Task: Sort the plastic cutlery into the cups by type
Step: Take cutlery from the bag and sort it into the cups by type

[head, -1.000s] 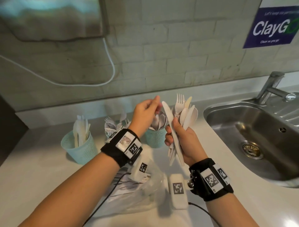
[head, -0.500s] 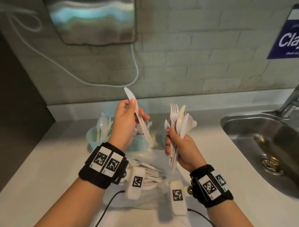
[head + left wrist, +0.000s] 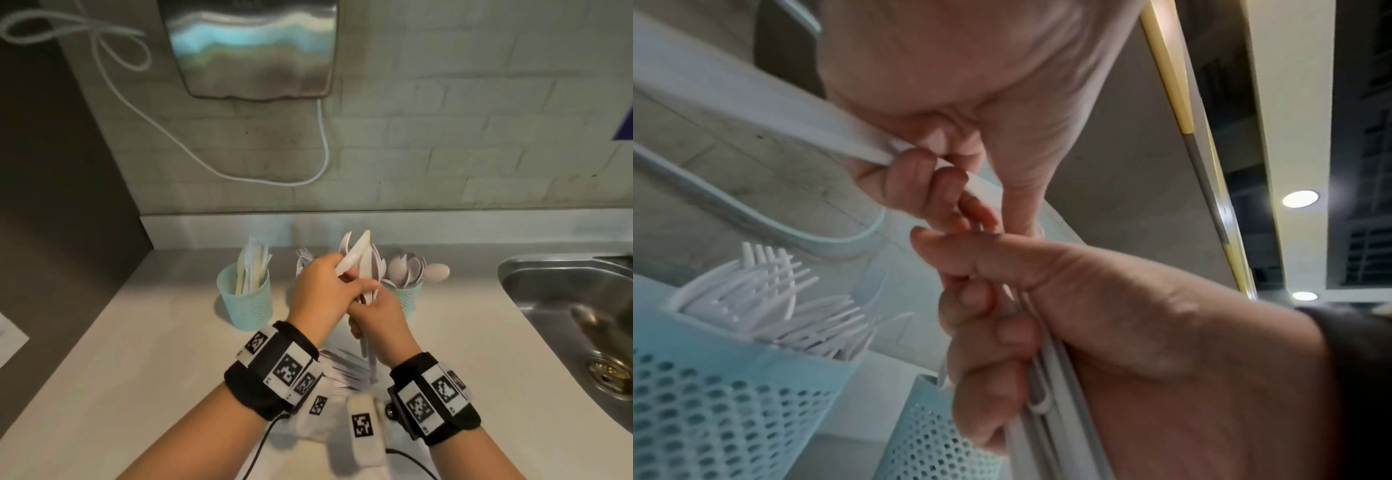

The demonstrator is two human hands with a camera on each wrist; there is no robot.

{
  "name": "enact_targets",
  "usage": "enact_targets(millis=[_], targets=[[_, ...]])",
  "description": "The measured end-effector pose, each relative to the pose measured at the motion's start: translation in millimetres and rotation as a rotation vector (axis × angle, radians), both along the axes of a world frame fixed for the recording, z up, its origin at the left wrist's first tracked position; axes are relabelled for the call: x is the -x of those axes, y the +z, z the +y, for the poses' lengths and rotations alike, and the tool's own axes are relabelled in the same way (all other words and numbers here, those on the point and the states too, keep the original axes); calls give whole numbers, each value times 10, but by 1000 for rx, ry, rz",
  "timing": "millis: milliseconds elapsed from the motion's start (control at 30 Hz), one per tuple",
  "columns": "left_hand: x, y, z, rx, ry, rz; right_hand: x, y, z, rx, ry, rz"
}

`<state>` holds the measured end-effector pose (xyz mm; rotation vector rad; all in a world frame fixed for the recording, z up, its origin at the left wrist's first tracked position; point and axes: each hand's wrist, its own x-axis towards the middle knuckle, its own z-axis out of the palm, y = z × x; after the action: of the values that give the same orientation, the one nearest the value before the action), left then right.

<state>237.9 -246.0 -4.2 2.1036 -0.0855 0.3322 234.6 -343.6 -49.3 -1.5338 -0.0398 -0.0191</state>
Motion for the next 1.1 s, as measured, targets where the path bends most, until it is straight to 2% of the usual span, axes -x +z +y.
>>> enact_targets(millis=[133,267,367,533,700,900,1100], targets=[[-23,-13,74,46,14,44,-8,-6,29,-10,44,-22],[-59,10,169,283,-23,104,-27,-44,7,-66,113,9],[-78,30,267,338,-59,114,-32,-54,-14,-52,141,17],[-75,-6,333,399,-8,28,-45,-45,55,-63,147,23],[-224,93,638,604,126,-82,-13,-37,78,-151,174,92],[-456,226,1129,569,233,-213,-8,18,86,-227,238,142],[-676,72,1382,558,279,-268,-8,34,82,-330,358,128]])
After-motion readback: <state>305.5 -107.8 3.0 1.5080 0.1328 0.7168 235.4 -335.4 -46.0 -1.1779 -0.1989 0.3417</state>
